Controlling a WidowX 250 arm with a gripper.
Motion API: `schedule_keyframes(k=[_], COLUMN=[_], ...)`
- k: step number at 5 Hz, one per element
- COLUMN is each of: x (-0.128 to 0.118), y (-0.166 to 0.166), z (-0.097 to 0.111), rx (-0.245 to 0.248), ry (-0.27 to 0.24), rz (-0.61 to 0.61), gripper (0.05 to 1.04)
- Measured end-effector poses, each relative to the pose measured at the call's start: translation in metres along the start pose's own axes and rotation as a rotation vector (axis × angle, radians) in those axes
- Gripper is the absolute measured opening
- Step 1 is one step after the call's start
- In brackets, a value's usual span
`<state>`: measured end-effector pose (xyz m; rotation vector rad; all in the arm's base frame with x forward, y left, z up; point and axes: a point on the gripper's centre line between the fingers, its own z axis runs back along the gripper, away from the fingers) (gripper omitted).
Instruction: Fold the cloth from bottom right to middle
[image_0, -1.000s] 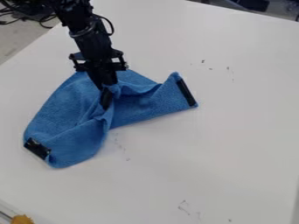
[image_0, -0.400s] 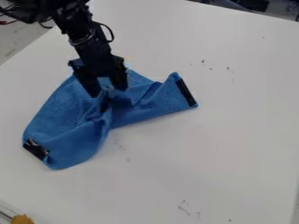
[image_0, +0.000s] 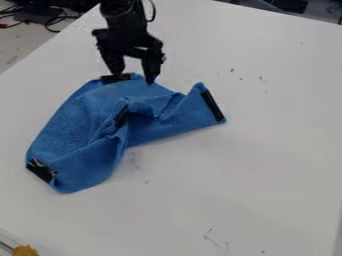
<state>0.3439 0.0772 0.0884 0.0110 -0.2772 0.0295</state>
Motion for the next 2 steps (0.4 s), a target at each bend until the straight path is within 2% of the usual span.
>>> schedule_keyframes(k=[1, 2], x=[0.0082, 0.01], y=[-0.0068, -0.0098], z=[0.011, 0.0149], rx=[0.054, 0.072], ry=[0.006, 0.019], rz=[-0.008, 0.009], gripper=[1.0, 1.0])
